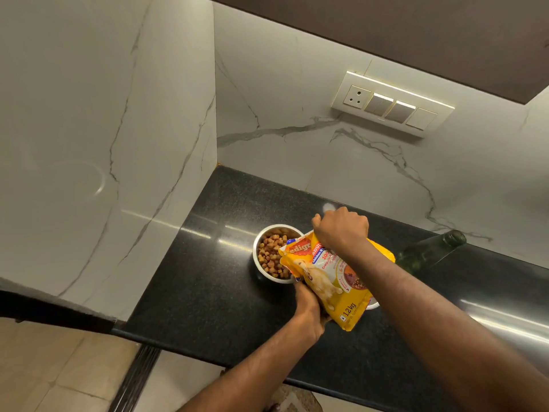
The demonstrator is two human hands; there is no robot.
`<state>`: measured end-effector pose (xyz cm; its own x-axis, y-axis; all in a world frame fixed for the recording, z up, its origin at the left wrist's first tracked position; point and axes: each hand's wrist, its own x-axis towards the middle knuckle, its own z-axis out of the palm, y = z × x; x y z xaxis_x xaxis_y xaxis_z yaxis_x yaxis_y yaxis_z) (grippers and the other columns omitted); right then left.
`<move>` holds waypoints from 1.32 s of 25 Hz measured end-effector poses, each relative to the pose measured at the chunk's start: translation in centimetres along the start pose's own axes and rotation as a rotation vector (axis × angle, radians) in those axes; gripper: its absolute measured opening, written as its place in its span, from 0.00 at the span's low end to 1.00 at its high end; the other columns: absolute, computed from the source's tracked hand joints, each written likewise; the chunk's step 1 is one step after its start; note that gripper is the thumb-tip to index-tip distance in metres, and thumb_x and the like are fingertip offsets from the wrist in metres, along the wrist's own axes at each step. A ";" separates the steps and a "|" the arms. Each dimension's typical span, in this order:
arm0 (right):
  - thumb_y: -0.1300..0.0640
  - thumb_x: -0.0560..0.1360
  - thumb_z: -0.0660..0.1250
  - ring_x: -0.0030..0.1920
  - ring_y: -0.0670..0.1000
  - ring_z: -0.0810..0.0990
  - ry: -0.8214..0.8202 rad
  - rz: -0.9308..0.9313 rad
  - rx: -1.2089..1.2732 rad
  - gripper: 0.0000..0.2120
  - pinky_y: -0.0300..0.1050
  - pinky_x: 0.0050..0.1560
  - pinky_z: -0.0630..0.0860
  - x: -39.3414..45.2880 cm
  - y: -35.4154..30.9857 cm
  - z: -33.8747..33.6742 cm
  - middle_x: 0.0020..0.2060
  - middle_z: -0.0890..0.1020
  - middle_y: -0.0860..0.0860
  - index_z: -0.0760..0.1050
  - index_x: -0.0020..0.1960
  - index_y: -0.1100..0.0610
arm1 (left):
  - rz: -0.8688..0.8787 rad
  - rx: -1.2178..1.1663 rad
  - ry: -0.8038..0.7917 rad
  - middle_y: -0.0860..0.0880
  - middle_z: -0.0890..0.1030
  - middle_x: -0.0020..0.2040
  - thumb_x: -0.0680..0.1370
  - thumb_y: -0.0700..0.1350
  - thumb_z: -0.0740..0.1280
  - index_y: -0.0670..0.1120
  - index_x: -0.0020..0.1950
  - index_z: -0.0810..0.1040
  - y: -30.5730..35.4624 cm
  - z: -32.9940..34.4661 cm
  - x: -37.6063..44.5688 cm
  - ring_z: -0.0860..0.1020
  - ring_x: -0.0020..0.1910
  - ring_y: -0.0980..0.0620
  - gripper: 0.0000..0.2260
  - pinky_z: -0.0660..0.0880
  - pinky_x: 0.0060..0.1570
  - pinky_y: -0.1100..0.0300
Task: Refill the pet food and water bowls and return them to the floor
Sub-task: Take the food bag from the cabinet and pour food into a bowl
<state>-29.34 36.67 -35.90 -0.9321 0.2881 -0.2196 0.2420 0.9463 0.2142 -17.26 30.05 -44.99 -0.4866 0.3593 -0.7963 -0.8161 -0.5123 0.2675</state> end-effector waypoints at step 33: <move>0.52 0.80 0.72 0.46 0.44 0.84 0.410 0.023 1.000 0.23 0.36 0.40 0.76 -16.8 10.4 14.0 0.57 0.82 0.40 0.73 0.73 0.44 | 0.914 1.383 0.276 0.52 0.85 0.52 0.84 0.49 0.68 0.50 0.56 0.80 2.8 -8.3 -6.3 0.85 0.48 0.64 0.04 0.83 0.44 0.66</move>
<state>-7.36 43.73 -43.31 -0.8985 0.4126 0.1498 0.1980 0.6855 -0.7007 -13.83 19.85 -43.72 -0.9799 0.1366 -0.1453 -0.0309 0.6159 0.7872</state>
